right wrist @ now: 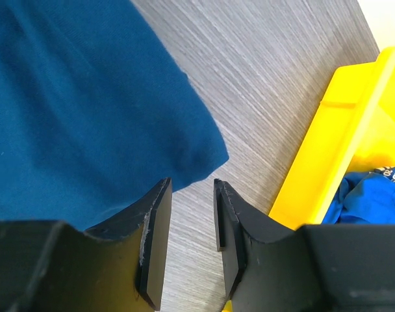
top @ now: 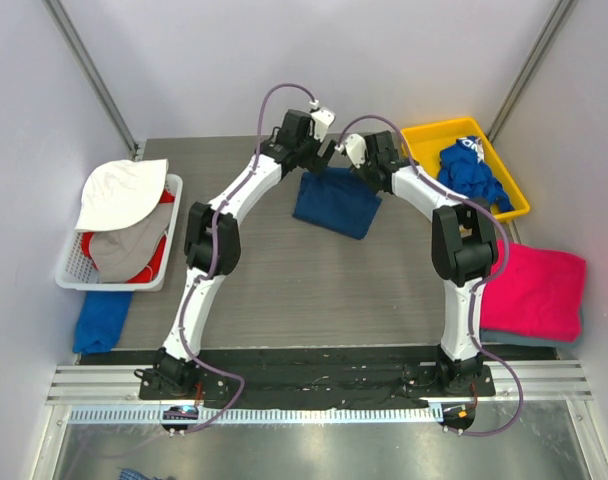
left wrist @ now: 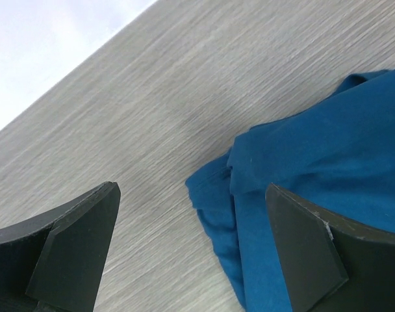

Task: Fold and stack the t-shirts
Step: Fold the long partially folded tshirt into a neat square

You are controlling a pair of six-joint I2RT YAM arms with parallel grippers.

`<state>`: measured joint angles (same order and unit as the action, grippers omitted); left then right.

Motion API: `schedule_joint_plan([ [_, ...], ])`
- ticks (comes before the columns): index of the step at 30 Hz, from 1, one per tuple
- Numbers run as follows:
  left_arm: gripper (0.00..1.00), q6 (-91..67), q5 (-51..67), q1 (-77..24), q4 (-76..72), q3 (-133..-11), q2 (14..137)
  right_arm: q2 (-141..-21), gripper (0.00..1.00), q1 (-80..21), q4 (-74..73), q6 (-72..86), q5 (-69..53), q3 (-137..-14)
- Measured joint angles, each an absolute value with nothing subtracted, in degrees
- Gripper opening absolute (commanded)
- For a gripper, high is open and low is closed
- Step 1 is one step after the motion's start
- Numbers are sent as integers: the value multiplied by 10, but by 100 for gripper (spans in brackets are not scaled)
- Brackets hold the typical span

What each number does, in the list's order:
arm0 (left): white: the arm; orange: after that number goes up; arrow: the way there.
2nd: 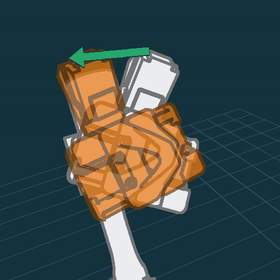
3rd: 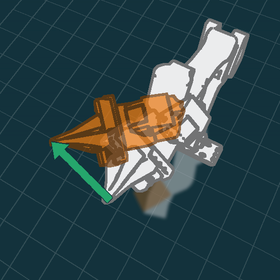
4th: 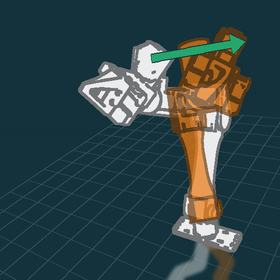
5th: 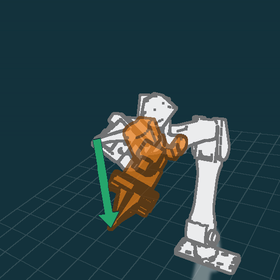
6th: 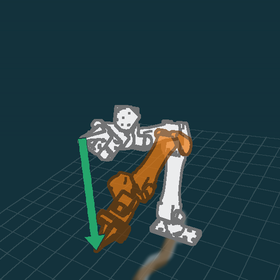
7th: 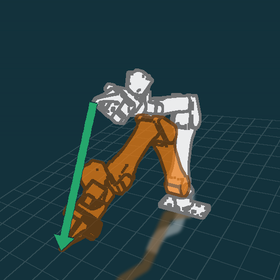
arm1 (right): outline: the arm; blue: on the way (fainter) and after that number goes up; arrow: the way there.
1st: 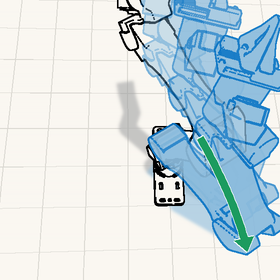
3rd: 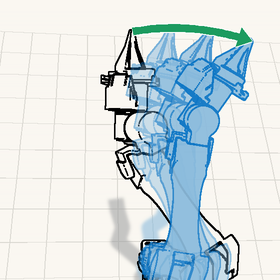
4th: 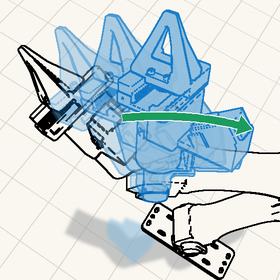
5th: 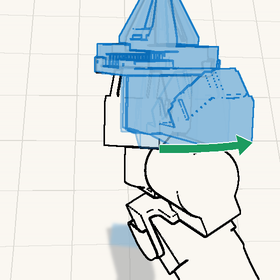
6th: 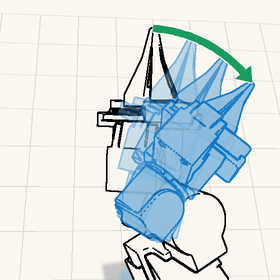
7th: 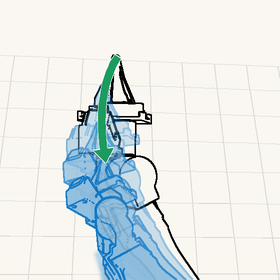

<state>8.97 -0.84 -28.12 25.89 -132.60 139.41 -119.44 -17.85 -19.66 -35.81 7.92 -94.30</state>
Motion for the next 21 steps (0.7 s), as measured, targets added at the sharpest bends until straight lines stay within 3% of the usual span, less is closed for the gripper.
schedule_joint_plan([
  [21, 100, 111, -22, -281, 202, -1375, 1508, -1283, 39, -176, -166, -366, 124, -977],
])
